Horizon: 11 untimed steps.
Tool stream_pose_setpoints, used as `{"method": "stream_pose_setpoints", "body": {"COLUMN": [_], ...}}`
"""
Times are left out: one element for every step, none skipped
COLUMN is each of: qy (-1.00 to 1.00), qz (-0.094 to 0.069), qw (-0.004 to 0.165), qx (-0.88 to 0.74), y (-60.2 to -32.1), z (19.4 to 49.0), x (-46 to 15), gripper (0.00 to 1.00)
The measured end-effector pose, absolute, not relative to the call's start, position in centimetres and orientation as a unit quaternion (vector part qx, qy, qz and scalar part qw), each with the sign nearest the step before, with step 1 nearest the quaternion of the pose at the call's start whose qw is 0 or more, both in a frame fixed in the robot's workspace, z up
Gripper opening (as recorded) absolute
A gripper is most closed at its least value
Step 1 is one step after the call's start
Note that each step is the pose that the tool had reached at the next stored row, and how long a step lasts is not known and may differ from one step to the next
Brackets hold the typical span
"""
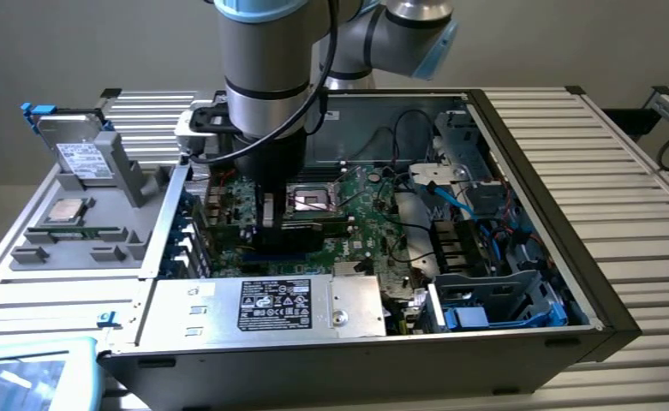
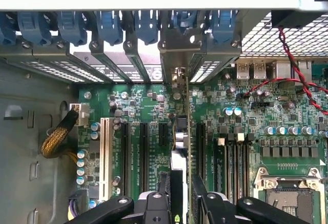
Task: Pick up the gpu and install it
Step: 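Insert the gpu into the slot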
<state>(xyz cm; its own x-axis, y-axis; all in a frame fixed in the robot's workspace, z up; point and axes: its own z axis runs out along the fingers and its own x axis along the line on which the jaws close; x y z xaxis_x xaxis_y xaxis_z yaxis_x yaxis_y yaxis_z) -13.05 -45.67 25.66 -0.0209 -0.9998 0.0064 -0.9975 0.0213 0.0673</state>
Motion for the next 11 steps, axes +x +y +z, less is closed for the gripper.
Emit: {"method": "stream_pose_setpoints", "body": {"qy": [-0.716, -0.719, -0.723, -0.727, -0.731, -0.736, -0.739, -0.74, -0.74, -0.74, -0.739], "qz": [-0.022, -0.022, -0.022, -0.022, -0.022, -0.023, -0.023, -0.023, -0.023, -0.023, -0.023], "qw": [0.026, 0.026, 0.025, 0.025, 0.025, 0.025, 0.025, 0.025, 0.025, 0.025, 0.025], "qx": [0.697, 0.694, 0.69, 0.686, 0.681, 0.676, 0.673, 0.672, 0.672, 0.672, 0.673], "y": [-45.67, -45.67, -45.67, -45.67, -45.67, -45.67, -45.67, -45.67, -45.67, -45.67, -45.67], "z": [25.64, 25.63, 25.62, 25.62, 25.62, 25.61, 25.61, 25.61, 25.6, 25.6, 25.6], "x": [-13.05, -13.05, -13.05, -13.05, -13.05, -13.05, -13.05, -13.05, -13.05, -13.05, -13.05], "gripper": [0.28, 0.28, 0.28, 0.28, 0.28, 0.28, 0.28, 0.28, 0.28, 0.28, 0.28]}}
